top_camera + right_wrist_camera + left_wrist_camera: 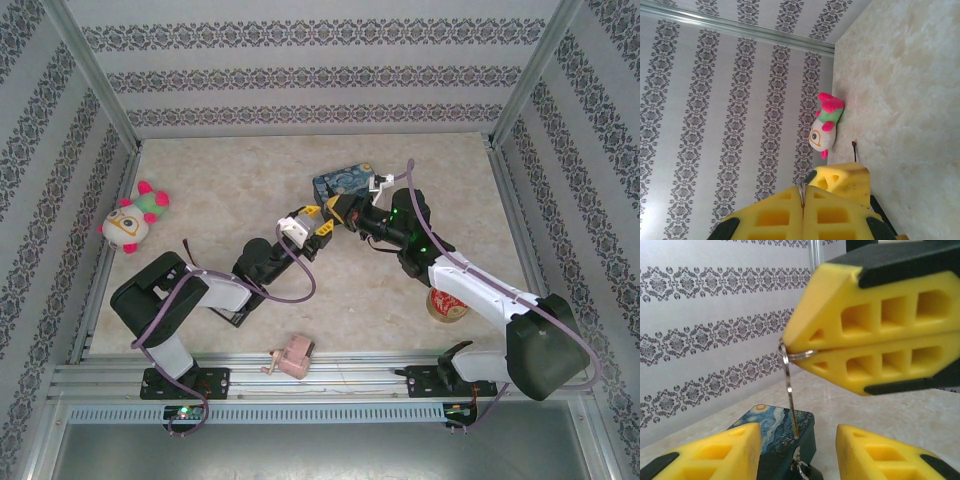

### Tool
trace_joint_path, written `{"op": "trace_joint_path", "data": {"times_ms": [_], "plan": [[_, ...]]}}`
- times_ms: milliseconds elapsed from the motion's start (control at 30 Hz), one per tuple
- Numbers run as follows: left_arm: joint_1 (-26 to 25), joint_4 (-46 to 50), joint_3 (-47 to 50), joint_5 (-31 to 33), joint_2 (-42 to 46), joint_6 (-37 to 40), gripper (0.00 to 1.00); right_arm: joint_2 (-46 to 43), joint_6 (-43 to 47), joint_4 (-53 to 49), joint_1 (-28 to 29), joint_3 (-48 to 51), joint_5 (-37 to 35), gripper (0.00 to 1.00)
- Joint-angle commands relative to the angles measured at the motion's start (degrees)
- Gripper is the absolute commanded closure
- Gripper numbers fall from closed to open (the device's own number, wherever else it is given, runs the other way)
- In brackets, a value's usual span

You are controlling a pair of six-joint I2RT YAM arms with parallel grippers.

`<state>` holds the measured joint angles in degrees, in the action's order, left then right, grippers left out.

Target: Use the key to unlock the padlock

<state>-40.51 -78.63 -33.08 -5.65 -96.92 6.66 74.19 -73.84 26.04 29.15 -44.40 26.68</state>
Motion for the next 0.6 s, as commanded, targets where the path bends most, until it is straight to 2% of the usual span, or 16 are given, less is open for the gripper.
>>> {"op": "trace_joint_path", "data": {"times_ms": [0, 133, 367, 567], "plan": [[-0.4, -3.2, -1.5, 0.9, -0.4, -0.2, 0.59, -0.8, -0.7, 1.9, 0.8, 1.0, 0.4, 1.00], [-0.4, -3.2, -1.7, 1.2, -0.6, -0.4, 0.69, -0.7, -0.7, 1.9, 1.0, 1.1, 0.3, 1.00], [-0.3, -3.2, -1.9, 1.3, -1.0, 0.1, 0.72, -0.5, -0.8, 1.9, 1.3, 1.0, 0.2, 1.00], [-0.2, -3.2, -1.8, 1.2, -0.9, 0.3, 0.91, -0.3, -0.9, 1.9, 1.4, 0.9, 0.3, 1.00]]}}
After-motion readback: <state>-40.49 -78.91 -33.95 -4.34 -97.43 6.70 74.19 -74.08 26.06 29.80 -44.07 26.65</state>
